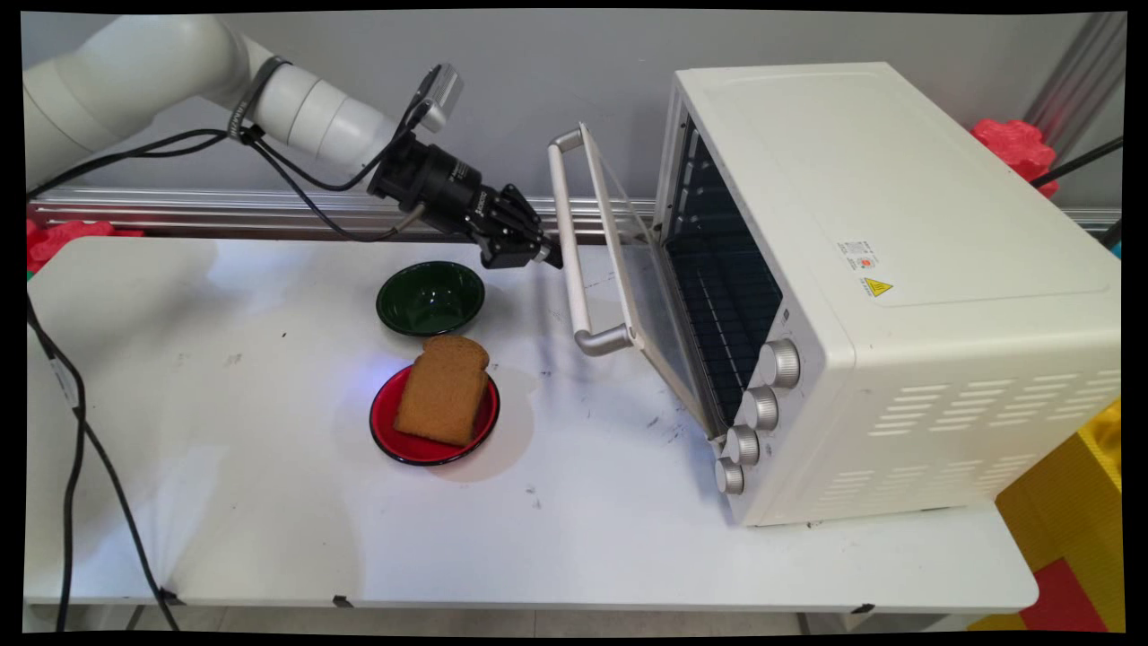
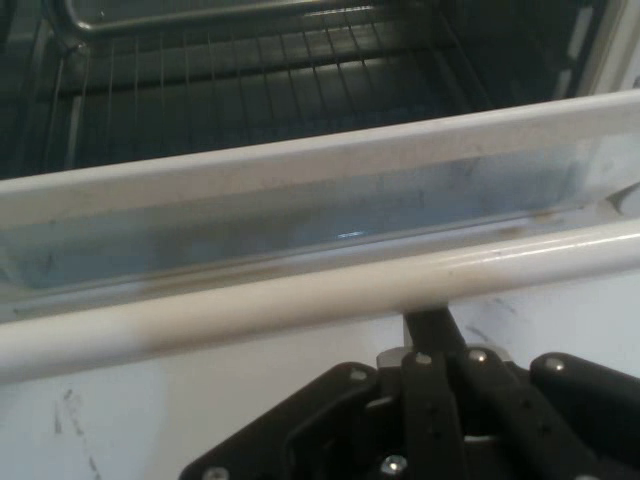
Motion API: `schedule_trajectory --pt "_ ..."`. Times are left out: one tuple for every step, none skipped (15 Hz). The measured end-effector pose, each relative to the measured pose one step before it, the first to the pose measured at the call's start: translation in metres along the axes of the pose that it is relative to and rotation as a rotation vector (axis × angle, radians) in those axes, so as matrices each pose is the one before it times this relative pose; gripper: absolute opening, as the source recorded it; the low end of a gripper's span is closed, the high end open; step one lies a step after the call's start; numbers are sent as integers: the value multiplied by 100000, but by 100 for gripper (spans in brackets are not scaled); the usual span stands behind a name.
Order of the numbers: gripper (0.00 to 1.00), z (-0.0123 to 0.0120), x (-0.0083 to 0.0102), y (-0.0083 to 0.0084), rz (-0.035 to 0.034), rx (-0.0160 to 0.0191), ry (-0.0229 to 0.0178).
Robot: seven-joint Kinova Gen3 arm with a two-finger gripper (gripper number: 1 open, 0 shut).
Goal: Close the oven
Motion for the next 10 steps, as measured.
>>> schedule_trajectory --pt "0 16 83 22 89 126 188" --pt "0 34 131 24 121 204 300" --pt "0 -11 141 50 168 297 354" --pt "0 9 131 55 185 230 312" --pt "0 11 90 50 114 139 207" --pt "0 60 164 132 242 110 333" --pt "0 14 85 131 119 37 200" --pt "0 17 97 98 175 73 200" --pt "0 24 102 53 198 101 168" --pt "0 -62 66 48 260 198 5"
